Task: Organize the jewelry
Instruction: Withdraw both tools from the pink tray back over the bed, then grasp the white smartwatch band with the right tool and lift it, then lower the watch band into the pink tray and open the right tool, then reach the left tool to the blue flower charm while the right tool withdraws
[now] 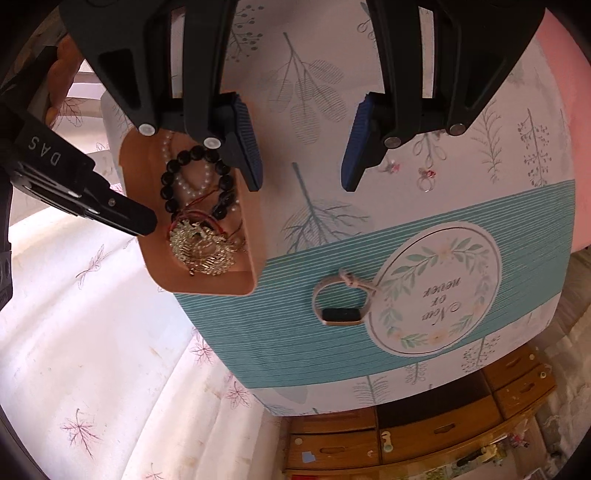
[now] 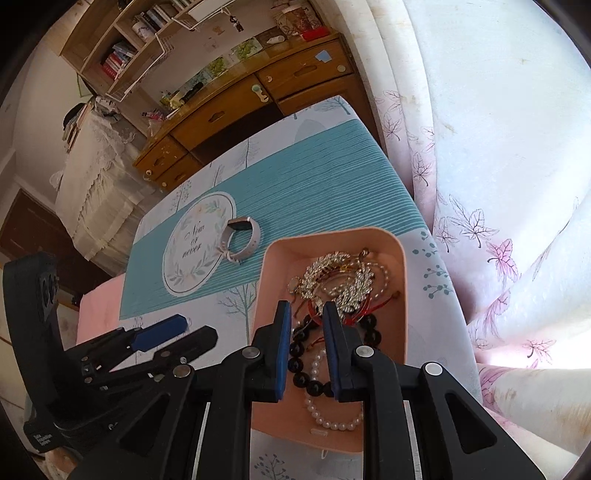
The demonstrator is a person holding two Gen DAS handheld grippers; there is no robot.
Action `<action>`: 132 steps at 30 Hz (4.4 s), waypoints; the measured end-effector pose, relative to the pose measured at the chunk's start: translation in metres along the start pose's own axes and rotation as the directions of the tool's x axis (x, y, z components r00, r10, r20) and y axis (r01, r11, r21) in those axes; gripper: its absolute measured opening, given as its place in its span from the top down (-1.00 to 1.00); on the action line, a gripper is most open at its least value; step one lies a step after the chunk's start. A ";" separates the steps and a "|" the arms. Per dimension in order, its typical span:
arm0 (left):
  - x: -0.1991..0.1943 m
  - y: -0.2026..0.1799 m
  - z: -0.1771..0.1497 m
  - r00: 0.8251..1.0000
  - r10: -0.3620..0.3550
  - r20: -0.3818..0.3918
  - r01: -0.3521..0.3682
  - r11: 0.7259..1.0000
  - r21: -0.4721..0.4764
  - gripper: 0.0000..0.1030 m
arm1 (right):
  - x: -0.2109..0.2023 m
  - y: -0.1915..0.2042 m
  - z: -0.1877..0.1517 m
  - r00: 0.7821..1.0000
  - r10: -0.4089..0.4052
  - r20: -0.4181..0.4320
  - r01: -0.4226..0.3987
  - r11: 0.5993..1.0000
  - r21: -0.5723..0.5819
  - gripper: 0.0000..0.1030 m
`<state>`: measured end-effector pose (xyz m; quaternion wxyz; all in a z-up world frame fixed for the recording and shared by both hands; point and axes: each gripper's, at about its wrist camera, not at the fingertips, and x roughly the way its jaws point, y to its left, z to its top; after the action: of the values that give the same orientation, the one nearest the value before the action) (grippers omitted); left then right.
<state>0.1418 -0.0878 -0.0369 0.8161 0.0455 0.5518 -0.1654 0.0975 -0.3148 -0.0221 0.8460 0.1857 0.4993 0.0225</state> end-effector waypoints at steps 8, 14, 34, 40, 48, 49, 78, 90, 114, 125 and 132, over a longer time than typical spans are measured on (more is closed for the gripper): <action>-0.042 0.072 -0.048 0.990 0.129 0.054 -0.123 0.987 -0.098 0.20 | 0.015 0.035 -0.040 0.998 0.009 -0.069 -0.014 0.998 -0.069 0.66; -0.063 0.119 -0.086 0.981 0.185 0.051 -0.173 0.967 -0.185 0.20 | 0.020 0.059 -0.059 0.994 0.017 -0.104 -0.029 0.993 -0.114 0.66; -0.045 0.178 -0.154 0.987 0.145 -0.070 -0.158 0.958 -0.239 0.20 | 0.042 0.165 -0.063 0.993 -0.032 -0.113 -0.025 0.884 -0.468 0.34; -0.034 0.177 -0.146 0.989 0.126 -0.075 -0.140 0.963 -0.231 0.20 | 0.075 0.178 -0.035 0.992 -0.076 -0.099 0.009 0.836 -0.548 0.34; -0.022 0.180 -0.116 0.993 0.105 -0.046 -0.113 0.962 -0.249 0.20 | 0.143 0.183 0.015 0.977 -0.175 -0.123 0.063 0.785 -0.616 0.34; -0.020 0.180 -0.112 0.994 0.103 -0.045 -0.110 0.963 -0.247 0.20 | 0.151 0.185 0.020 0.974 -0.188 -0.122 0.070 0.772 -0.632 0.34; -0.030 0.154 -0.095 0.992 0.123 -0.016 -0.124 0.970 -0.208 0.20 | 0.089 0.183 0.049 0.998 -0.016 -0.056 -0.013 0.877 -0.480 0.88; -0.052 0.113 -0.117 0.985 0.171 0.016 -0.168 0.979 -0.118 0.20 | -0.023 0.094 -0.023 0.997 -0.072 -0.023 0.059 0.930 -0.363 0.88; -0.063 0.116 -0.139 0.984 0.177 -0.015 -0.177 0.968 -0.178 0.20 | 0.020 0.059 -0.045 0.977 -0.214 -0.002 0.203 0.927 -0.314 0.57; -0.082 0.112 -0.152 0.983 0.182 0.020 -0.175 0.965 -0.194 0.20 | -0.023 0.100 -0.078 0.983 -0.168 0.075 0.184 0.905 -0.384 0.56; -0.094 0.116 -0.162 0.981 0.190 0.038 -0.177 0.960 -0.218 0.19 | -0.039 0.119 -0.102 0.988 -0.131 0.077 0.151 0.897 -0.416 0.56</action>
<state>0.0042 0.0830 -0.0262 0.8439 0.0038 0.5356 -0.0300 0.0088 -0.1830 0.0070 0.8769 -0.0370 0.4751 0.0637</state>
